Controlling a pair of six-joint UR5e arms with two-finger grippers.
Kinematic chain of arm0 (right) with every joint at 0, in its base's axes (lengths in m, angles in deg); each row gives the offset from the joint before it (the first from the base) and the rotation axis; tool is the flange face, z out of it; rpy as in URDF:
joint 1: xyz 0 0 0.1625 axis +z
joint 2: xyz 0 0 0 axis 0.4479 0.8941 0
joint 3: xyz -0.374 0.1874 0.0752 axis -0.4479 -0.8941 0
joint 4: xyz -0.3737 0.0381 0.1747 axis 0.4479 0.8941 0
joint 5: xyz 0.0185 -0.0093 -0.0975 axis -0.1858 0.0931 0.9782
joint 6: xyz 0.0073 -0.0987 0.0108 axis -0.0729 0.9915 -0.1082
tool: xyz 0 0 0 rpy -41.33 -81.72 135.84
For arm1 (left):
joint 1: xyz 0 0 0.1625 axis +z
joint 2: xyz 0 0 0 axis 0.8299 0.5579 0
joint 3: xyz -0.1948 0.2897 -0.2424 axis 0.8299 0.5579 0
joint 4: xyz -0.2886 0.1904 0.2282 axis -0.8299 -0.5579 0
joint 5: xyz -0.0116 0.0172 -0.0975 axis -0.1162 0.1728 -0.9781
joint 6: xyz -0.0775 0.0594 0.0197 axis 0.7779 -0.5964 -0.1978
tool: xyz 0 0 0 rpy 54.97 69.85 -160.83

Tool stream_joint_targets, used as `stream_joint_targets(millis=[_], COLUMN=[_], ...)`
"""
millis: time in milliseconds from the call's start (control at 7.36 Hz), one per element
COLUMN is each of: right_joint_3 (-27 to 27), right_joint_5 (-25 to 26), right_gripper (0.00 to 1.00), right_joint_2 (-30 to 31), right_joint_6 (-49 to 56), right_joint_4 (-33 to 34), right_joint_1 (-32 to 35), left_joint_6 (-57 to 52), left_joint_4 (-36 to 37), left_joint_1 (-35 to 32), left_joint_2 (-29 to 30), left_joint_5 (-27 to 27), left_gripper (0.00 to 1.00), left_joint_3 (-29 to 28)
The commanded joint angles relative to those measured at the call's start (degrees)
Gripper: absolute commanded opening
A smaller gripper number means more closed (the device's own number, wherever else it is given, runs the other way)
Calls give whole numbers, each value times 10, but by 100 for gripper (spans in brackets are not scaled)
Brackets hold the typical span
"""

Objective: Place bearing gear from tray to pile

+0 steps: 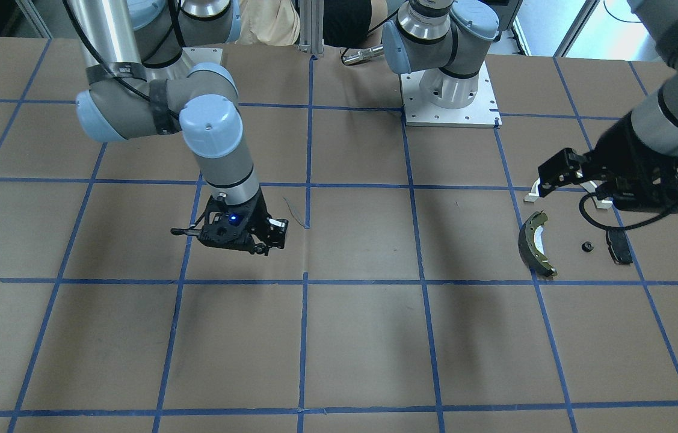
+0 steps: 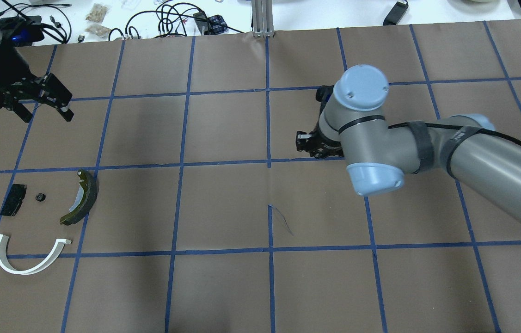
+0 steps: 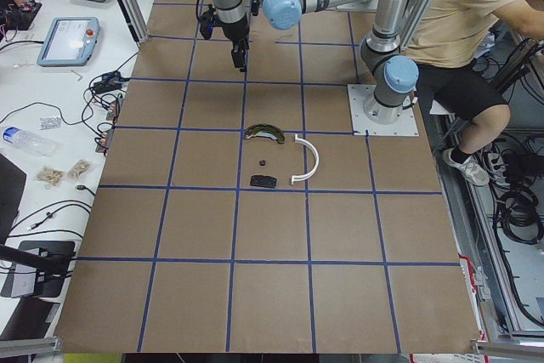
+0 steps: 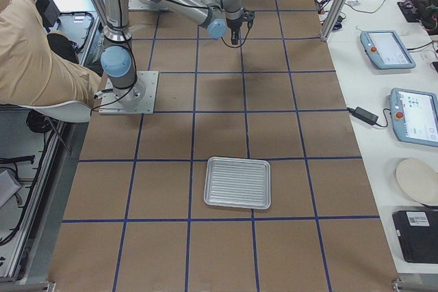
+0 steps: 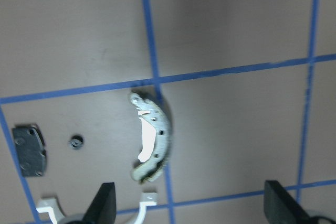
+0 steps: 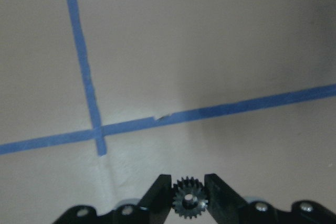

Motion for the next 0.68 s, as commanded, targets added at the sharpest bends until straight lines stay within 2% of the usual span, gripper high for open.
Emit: stream_joint_targets(millis=[0, 136, 272, 408, 543], right_joint_3=[-8, -8, -8, -9, -19], right_joint_5=[-5, -6, -6, 2, -4], right_gripper=[9, 12, 26, 92, 100], right_joint_2=[-41, -49, -51, -51, -43], right_joint_6=[-91, -105, -100, -100, -100], right_joint_4=[32, 41, 41, 42, 41], right_joint_1=[84, 90, 90, 90, 77], left_joint_6=[126, 152, 155, 157, 152], left_joint_4=[-17, -17, 4, 45, 95], left_joint_1=[-56, -85, -122, -140, -141], left_joint_2=[-55, -64, -73, -85, -98], left_joint_5=[-5, -2, 3, 5, 5], left_gripper=[100, 100, 100, 100, 100], left_joint_3=[2, 6, 20, 49, 92])
